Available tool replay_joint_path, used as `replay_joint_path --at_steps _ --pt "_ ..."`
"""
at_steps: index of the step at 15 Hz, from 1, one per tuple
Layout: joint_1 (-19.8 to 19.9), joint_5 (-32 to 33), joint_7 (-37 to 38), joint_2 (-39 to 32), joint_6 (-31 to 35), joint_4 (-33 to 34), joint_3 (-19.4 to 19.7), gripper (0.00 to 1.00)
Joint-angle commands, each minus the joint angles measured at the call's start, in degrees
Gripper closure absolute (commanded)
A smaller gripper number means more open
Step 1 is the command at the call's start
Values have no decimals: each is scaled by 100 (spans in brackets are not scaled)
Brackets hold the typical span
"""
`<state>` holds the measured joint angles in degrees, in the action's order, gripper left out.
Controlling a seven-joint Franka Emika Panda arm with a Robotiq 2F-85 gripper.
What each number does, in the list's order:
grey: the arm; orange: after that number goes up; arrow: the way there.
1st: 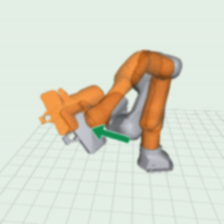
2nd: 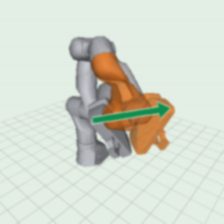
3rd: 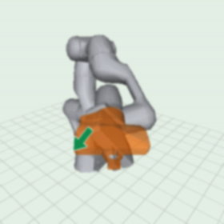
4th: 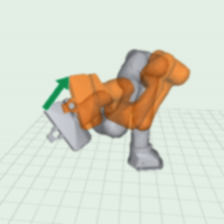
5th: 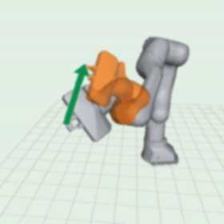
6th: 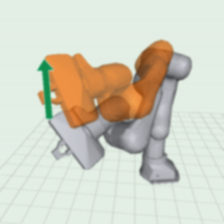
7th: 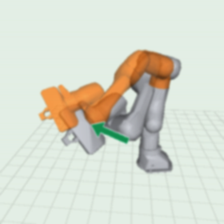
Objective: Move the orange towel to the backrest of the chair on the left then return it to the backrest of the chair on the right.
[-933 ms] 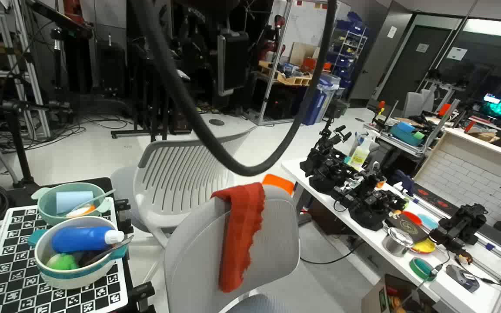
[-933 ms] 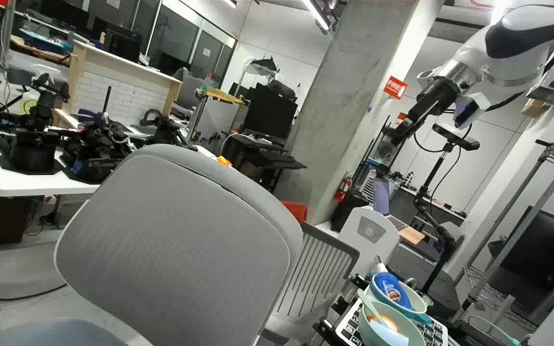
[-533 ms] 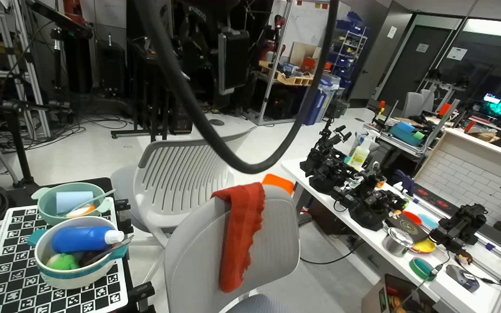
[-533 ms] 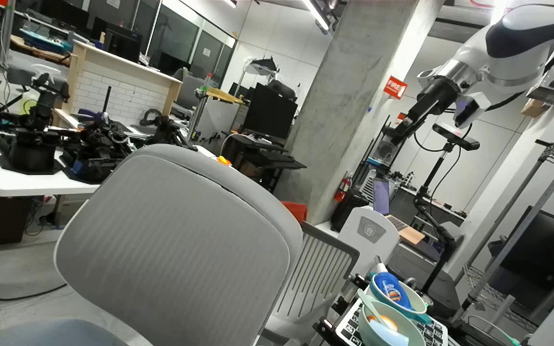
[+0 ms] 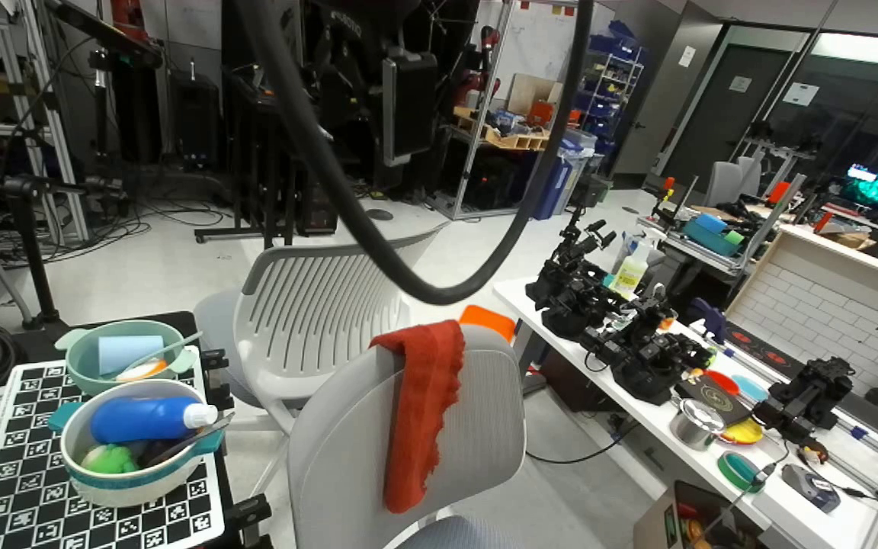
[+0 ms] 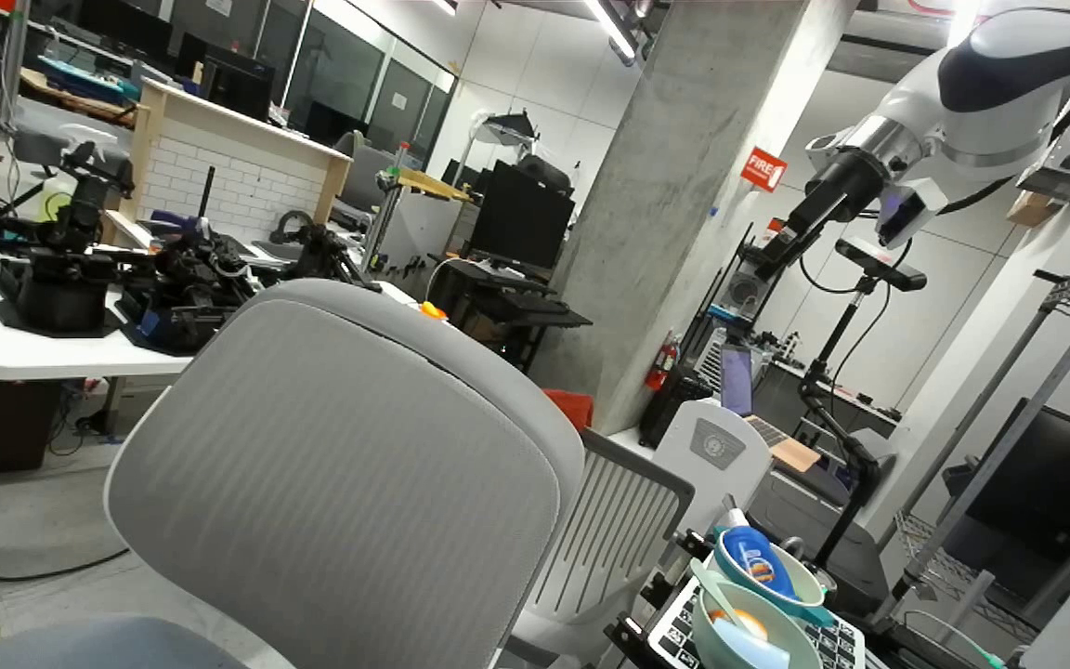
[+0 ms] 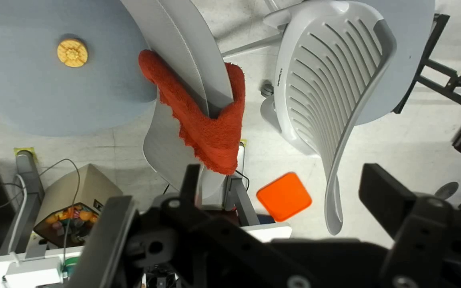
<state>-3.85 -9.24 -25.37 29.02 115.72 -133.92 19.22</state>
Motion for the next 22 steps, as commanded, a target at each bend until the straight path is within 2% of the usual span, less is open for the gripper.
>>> replay_joint_path --at_steps 1,4,8,13,18,22 --pt "207 -108 -86 -39 -25 12 -173 0" --pt "161 -207 -181 -173 115 89 -178 0" --pt "8 -492 -454 -469 723 65 -223 0" --pt "-210 -986 -604 -1367 1408 271 -489 0" --pt "-81 -887 -87 -2706 1732 913 -1006 0" --pt "153 -422 733 -3719 1602 1658 -1299 0"
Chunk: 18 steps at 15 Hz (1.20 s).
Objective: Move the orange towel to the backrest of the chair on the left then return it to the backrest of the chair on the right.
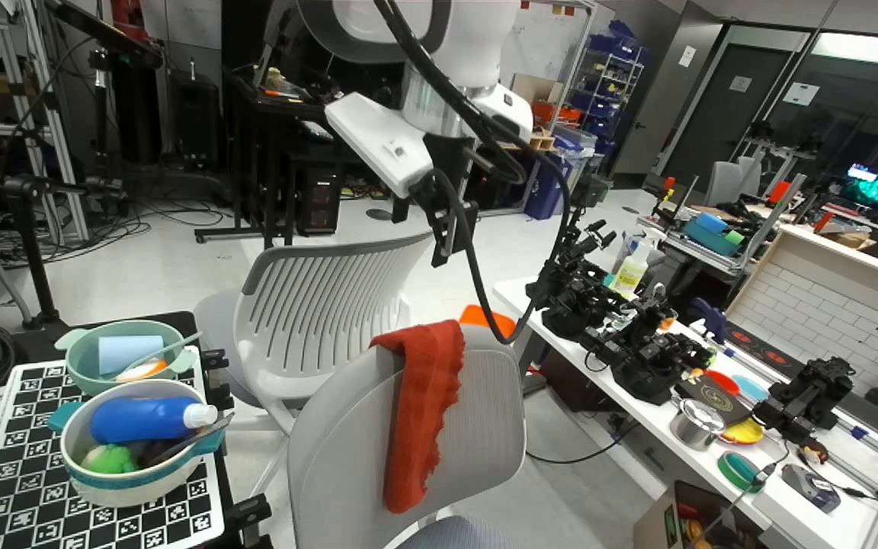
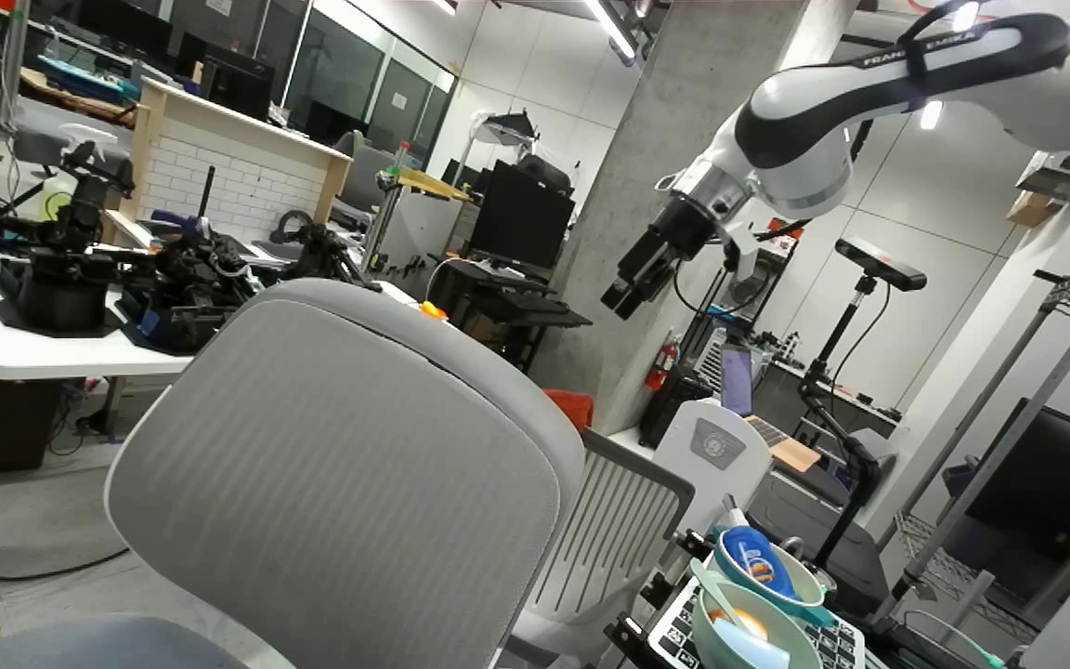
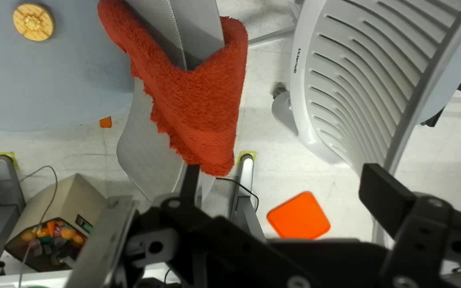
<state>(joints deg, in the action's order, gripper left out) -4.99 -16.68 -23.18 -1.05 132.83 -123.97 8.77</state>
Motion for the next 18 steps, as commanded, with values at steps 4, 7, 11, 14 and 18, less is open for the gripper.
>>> replay_joint_path --at_steps 4,7,11,14,18 --pt "388 900 1128 -1314 -170 993 -409 0" --pt "399 1127 1307 -1497 -322 967 -522 0" --pt "363 1305 1496 -1629 -449 812 -643 0" --pt "364 1425 1615 -1799 -566 890 -674 0" --pt "372 1547 1702 -1923 -651 960 -672 0"
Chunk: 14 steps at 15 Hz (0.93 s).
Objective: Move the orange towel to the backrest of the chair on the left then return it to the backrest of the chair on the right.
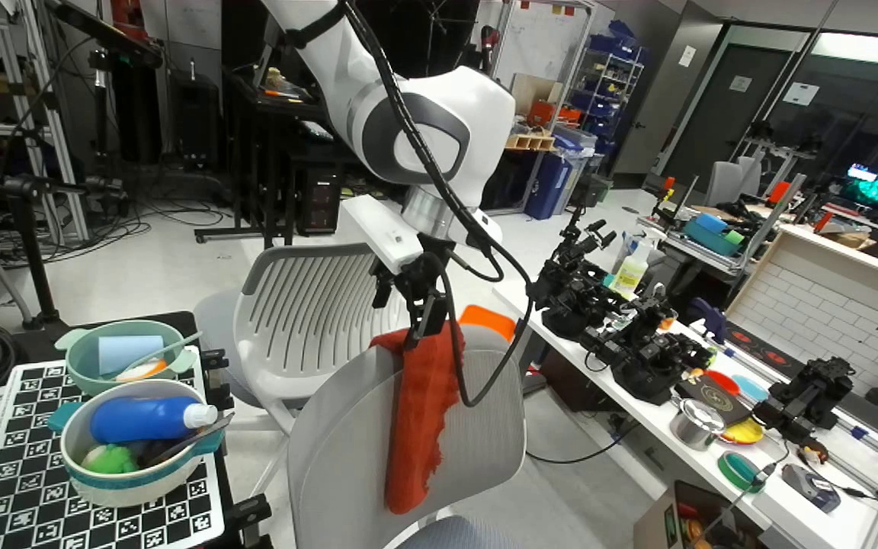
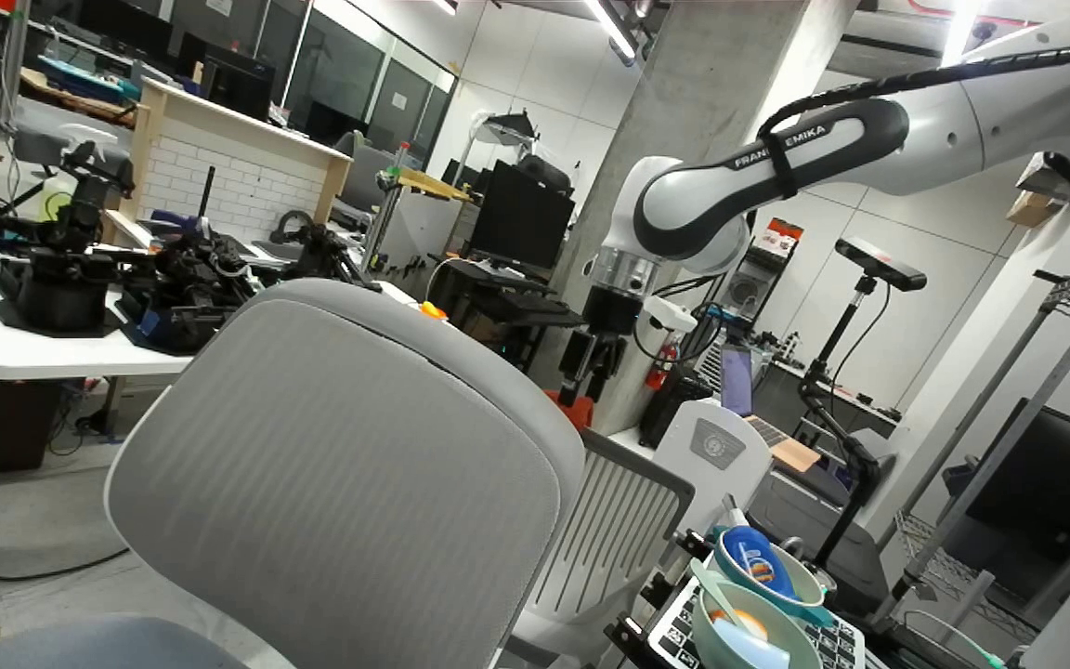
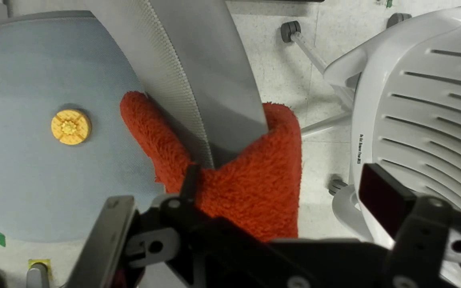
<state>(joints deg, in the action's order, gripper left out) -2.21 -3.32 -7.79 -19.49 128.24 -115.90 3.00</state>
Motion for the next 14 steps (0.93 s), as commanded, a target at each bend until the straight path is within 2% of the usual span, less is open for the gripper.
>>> replay_joint_path --at_steps 1,4,5,6,8,14 --pt "90 227 173 -83 -200 148 -99 0" --pt "86 272 192 -68 -185 124 -111 0" --pt "87 276 187 -59 -172 117 -113 5" --pt "91 279 184 -54 -156 115 -112 28" --pt "102 285 179 -55 -137 116 -105 31" --pt "161 291 141 -50 -83 107 -92 77"
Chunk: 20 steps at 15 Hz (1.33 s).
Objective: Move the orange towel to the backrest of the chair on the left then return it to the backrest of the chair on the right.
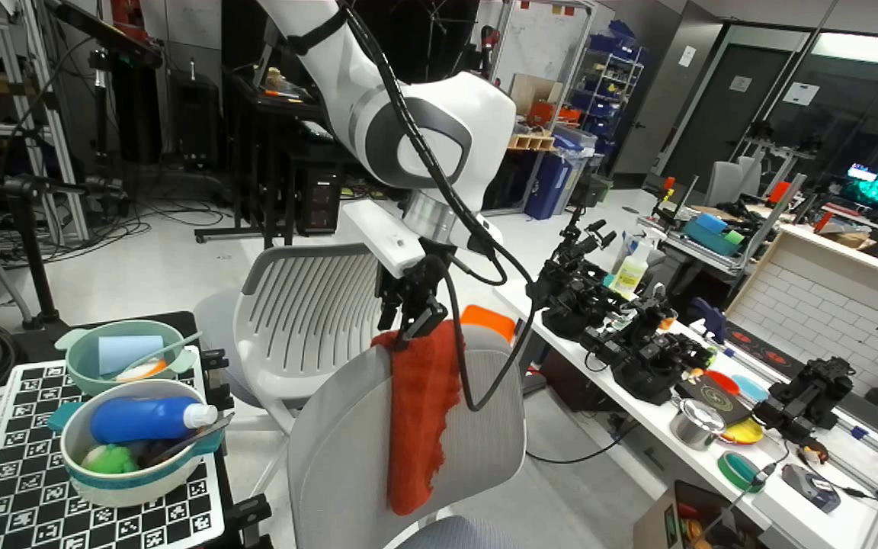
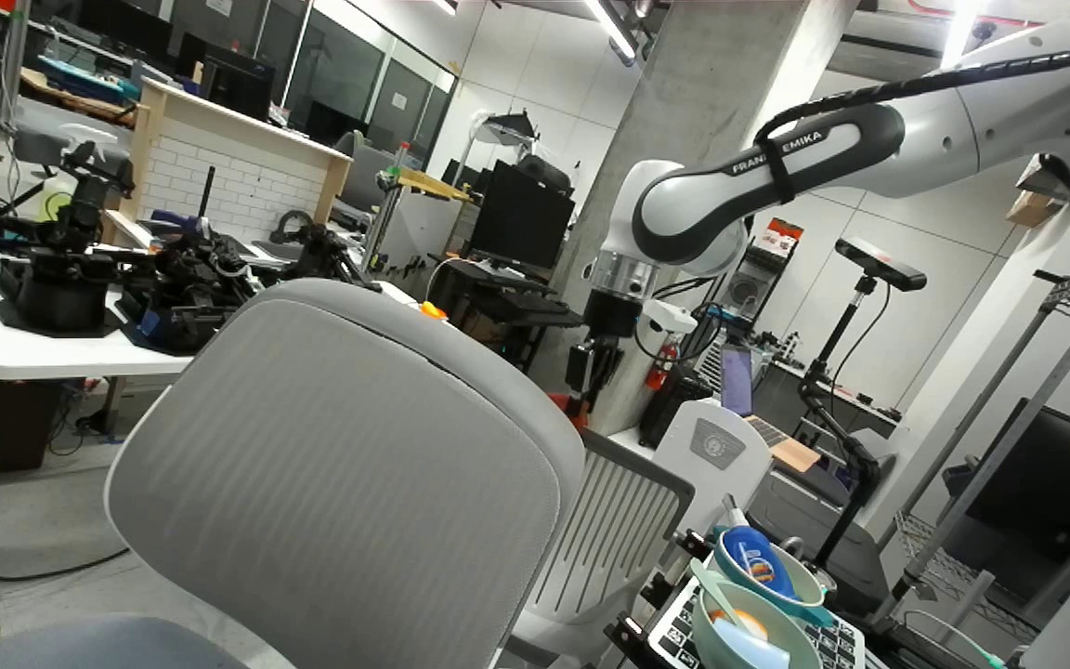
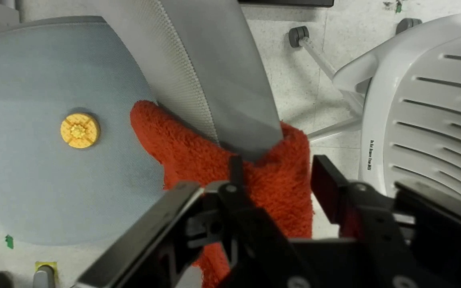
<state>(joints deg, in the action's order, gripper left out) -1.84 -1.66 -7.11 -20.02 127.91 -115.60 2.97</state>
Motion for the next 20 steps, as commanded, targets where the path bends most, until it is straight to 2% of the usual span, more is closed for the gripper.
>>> replay_joint_path --at_steps 1,3,4,11,20 --pt "142 120 70 6 -51 78 -86 84" --pt "169 115 67 10 -50 78 -82 99" --pt "180 113 63 19 -45 69 -83 100" --pt "241 -12 -51 427 -224 261 -120 98" --pt "136 -152 -80 1253 -862 1520 -261 98"
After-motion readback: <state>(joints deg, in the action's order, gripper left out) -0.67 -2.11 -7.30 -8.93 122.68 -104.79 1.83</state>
